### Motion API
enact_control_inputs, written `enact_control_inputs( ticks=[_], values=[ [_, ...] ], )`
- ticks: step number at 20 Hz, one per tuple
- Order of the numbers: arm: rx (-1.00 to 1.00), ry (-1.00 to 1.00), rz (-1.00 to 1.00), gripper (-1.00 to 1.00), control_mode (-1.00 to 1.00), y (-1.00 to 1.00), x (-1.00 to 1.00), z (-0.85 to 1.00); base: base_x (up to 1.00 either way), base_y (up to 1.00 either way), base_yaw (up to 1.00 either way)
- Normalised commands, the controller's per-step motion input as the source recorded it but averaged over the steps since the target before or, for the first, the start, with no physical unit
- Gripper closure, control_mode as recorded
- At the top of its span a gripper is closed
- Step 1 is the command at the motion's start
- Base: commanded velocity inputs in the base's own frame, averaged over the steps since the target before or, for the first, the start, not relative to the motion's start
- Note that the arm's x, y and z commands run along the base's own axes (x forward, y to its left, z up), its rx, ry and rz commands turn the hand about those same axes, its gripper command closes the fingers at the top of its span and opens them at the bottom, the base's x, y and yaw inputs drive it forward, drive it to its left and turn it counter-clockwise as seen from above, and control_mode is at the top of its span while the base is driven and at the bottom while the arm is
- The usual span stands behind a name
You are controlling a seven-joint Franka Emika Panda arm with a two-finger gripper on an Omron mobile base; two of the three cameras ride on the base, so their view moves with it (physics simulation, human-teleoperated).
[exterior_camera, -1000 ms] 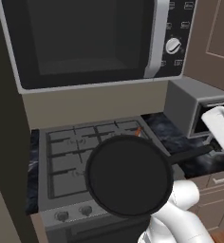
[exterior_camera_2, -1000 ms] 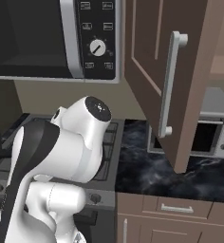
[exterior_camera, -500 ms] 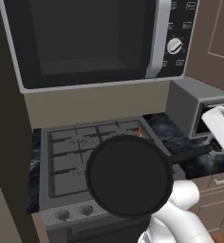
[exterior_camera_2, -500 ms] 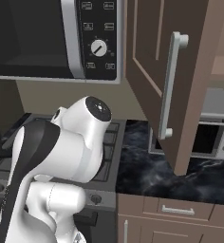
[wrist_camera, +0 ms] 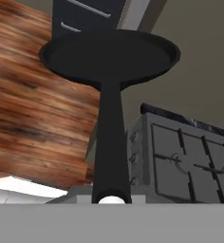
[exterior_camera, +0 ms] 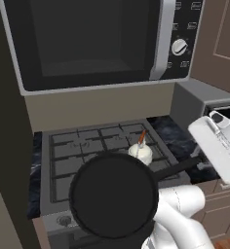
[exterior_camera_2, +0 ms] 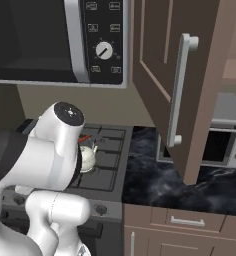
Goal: Pick the pan from the cabinet and place it on the stove. Then turn on the stove burner for the pan.
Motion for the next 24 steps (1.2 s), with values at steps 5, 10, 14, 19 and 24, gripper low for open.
enact_control_inputs(
  ticks=[5, 10, 14, 19, 24],
  values=[
    [-0.02, 0.00, -0.19, 1.00, -1.00, 0.52, 0.06, -0.18, 0.00, 0.00, 0.00],
    [0.01, -0.02, -0.25, 1.00, -1.00, 0.18, 0.05, -0.24, 0.00, 0.00, 0.00],
    [0.00, 0.00, -0.24, 1.00, -1.00, 0.15, 0.07, -0.24, 0.00, 0.00, 0.00],
    [0.05, 0.00, -0.18, 1.00, -1.00, 0.06, 0.09, -0.37, 0.00, 0.00, 0.00],
    [0.12, 0.00, -0.14, 1.00, -1.00, 0.05, 0.15, -0.42, 0.00, 0.00, 0.00]
  ],
)
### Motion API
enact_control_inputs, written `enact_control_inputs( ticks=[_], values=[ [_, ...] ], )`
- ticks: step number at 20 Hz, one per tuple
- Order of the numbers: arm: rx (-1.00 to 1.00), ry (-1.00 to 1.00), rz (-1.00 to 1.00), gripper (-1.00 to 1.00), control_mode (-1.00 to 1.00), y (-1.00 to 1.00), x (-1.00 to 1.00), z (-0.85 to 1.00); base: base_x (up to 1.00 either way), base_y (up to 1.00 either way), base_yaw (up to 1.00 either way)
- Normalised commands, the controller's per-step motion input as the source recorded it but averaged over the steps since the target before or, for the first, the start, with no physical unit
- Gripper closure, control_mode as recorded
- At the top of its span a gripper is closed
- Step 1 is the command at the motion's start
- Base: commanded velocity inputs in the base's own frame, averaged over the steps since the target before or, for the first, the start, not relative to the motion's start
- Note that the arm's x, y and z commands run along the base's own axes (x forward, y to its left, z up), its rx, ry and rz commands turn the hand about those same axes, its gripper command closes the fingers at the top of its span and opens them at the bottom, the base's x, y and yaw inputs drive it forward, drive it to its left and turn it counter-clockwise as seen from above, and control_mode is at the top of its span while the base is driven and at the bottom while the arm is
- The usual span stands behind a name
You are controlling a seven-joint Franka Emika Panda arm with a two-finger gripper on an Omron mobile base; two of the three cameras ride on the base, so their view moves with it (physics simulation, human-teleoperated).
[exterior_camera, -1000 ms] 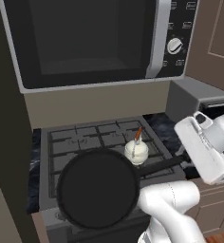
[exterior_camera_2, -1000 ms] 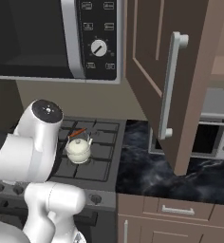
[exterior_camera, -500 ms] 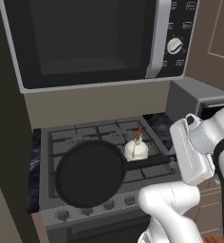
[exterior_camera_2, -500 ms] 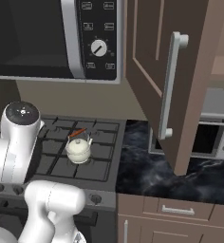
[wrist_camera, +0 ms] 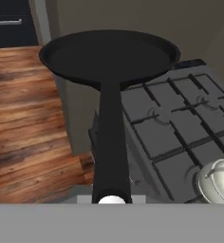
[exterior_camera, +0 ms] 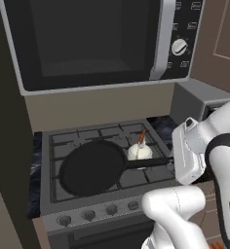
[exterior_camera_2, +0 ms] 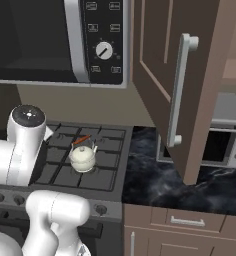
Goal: Pick the pan from the cabinet and place it on the stove. Then turn on the stove burner for the pan.
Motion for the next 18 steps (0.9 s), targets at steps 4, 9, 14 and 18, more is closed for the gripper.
enact_control_inputs(
  ticks=[4, 9, 14, 18],
  values=[
    [0.16, 0.00, -0.13, 1.00, -1.00, 0.17, 0.17, -0.52, 0.00, 0.00, 0.00],
    [0.14, 0.00, -0.13, 1.00, -1.00, 0.30, 0.14, -0.57, 0.00, 0.00, 0.00],
    [0.07, -0.03, -0.12, 1.00, -1.00, 0.29, 0.15, -0.58, 0.00, 0.00, 0.00],
    [0.01, -0.11, -0.15, 1.00, -1.00, 0.31, 0.11, -0.58, 0.00, 0.00, 0.00]
  ],
)
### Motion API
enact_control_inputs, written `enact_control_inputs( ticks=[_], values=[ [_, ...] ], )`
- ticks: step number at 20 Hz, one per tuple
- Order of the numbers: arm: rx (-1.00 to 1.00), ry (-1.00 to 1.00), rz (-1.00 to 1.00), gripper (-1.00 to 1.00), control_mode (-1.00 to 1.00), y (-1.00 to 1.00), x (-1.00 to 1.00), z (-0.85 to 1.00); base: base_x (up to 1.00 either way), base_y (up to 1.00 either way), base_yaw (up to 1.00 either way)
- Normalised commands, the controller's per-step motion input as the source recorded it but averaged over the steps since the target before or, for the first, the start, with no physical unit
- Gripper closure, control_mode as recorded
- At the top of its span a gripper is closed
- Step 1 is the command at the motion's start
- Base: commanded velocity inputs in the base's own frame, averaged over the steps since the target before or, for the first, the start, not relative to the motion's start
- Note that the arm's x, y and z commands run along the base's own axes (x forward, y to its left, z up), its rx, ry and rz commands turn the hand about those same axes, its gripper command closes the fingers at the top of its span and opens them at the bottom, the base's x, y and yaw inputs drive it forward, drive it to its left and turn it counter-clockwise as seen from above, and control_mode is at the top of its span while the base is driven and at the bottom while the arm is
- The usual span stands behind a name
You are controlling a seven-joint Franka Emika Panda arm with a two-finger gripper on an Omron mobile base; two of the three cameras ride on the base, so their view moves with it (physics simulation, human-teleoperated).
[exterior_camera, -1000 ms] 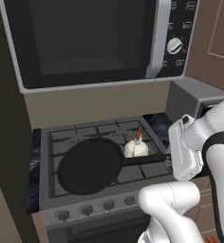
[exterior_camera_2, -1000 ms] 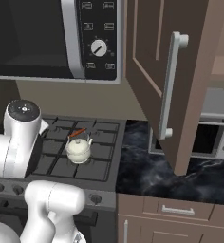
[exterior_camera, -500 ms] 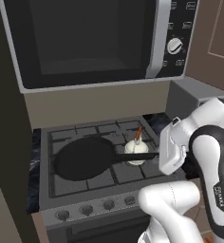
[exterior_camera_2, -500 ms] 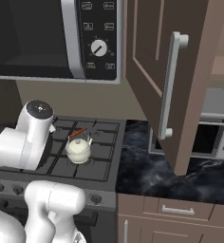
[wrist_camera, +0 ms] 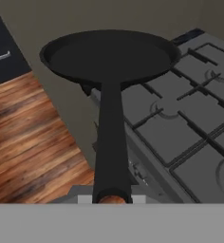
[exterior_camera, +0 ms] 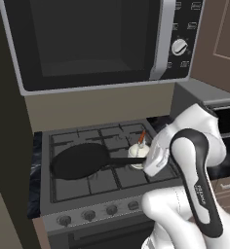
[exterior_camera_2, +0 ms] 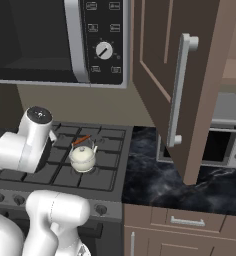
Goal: Pick the pan from the cabinet and place it on the stove. Then turn on the stove burner for the pan.
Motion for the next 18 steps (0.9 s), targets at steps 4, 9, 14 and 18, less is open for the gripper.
enact_control_inputs(
  ticks=[4, 9, 14, 18],
  values=[
    [0.00, -0.15, -0.13, 1.00, -1.00, 0.18, 0.05, -0.53, 0.00, 0.00, 0.00],
    [0.01, -0.23, -0.14, 1.00, -1.00, 0.15, -0.04, -0.38, 0.00, 0.00, 0.00],
    [0.02, -0.20, -0.27, 1.00, -1.00, 0.49, -0.01, -0.40, 0.00, 0.00, 0.00],
    [0.12, -0.15, -0.24, 1.00, -1.00, 0.43, -0.07, -0.32, 0.00, 0.00, 0.00]
  ],
)
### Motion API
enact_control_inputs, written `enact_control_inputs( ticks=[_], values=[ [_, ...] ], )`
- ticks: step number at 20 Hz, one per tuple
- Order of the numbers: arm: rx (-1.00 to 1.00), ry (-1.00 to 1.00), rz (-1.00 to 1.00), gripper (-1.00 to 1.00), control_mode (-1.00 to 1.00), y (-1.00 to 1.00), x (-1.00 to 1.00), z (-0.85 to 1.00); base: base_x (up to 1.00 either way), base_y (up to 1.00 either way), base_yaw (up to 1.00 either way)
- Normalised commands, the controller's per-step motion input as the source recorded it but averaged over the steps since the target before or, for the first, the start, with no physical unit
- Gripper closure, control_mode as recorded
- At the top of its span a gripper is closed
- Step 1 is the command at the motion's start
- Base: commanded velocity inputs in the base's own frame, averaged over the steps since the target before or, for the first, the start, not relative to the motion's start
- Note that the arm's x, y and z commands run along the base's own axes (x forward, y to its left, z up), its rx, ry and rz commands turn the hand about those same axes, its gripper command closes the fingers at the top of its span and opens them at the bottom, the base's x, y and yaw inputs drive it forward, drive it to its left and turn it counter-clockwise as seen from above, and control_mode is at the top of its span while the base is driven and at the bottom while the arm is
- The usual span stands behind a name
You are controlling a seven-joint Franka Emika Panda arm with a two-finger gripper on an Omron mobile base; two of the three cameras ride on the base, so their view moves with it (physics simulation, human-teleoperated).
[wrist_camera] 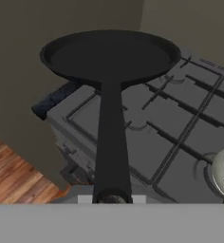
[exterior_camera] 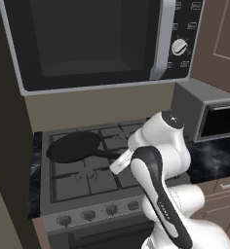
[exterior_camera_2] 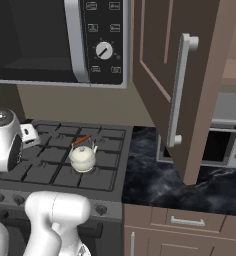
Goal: Pick the pan from the cabinet and place it on the stove. Then turn on the stove burner for the pan.
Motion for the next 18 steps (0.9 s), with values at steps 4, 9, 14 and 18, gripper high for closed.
enact_control_inputs(
  ticks=[4, 9, 14, 18],
  values=[
    [0.18, -0.10, -0.21, 1.00, -1.00, 0.33, -0.21, -0.28, 0.00, 0.00, 0.00],
    [0.17, -0.03, -0.19, 1.00, -1.00, 0.36, -0.23, -0.30, 0.00, 0.00, 0.00],
    [0.13, 0.00, -0.22, 1.00, -1.00, 0.50, -0.31, -0.33, 0.00, 0.00, 0.00],
    [0.10, -0.05, -0.32, 1.00, -1.00, 0.54, -0.28, -0.40, 0.00, 0.00, 0.00]
  ],
)
